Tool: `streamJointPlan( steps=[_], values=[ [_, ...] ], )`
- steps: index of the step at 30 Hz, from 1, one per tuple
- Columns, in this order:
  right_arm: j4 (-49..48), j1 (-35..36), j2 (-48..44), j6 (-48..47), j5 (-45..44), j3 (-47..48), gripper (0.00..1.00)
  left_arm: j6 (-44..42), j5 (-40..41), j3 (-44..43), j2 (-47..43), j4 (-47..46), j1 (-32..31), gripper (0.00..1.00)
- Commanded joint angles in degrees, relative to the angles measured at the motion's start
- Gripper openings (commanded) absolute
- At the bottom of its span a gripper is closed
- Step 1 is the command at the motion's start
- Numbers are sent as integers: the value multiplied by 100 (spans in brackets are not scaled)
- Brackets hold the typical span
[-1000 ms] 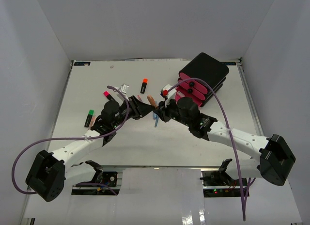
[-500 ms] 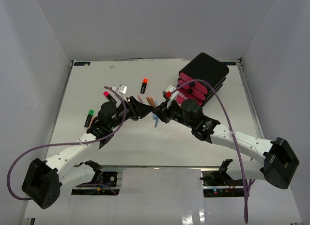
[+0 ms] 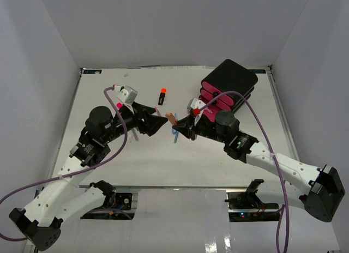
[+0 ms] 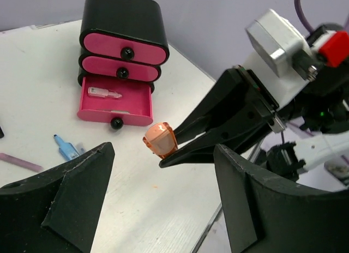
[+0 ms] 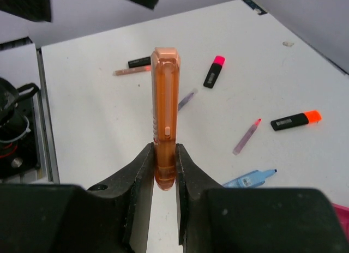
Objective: Sort the stationery into containers
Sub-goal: Close the pen cap on the pen.
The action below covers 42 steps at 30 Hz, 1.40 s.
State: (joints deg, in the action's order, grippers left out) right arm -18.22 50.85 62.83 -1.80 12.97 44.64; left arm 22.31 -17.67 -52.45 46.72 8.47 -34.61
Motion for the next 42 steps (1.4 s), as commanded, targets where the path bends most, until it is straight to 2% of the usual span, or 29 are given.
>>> streamJointPlan(
  steps=[1, 5, 6, 10, 15, 18, 19, 23, 38, 42],
  values=[
    [406, -128, -95, -320, 504, 106, 8, -1174, -596, -336, 109, 997, 16, 85],
    [1003, -251, -113, -531, 882, 281, 8, -2018, -1342, -766, 425, 1533, 16, 85],
    [1144, -260, -130, -592, 1004, 325, 8, -2394, -1422, -845, 521, 1665, 16, 85],
    [1899, -304, -201, -944, 1155, 545, 8, -2985, -1677, -1162, 1022, 2202, 16, 85],
    [2305, -471, -166, -1085, 1453, 624, 8, -3320, -2151, -987, 1190, 2036, 16, 82],
    [2481, -488, -122, -1138, 1620, 686, 8, -3645, -2214, -811, 1208, 2001, 16, 77],
    [2551, -497, -87, -1164, 1629, 712, 8, -3750, -2319, -741, 1164, 1948, 16, 73],
    [2621, -497, 1, -1191, 1734, 747, 8, -3979, -2653, -627, 1041, 1860, 16, 65],
    [2850, -506, 107, -1393, 1990, 862, 8, -4349, -3225, -600, 1331, 1702, 16, 64],
    [2850, -506, 72, -1402, 2016, 836, 8, -4331, -3321, -600, 1489, 1702, 16, 61]
  ],
)
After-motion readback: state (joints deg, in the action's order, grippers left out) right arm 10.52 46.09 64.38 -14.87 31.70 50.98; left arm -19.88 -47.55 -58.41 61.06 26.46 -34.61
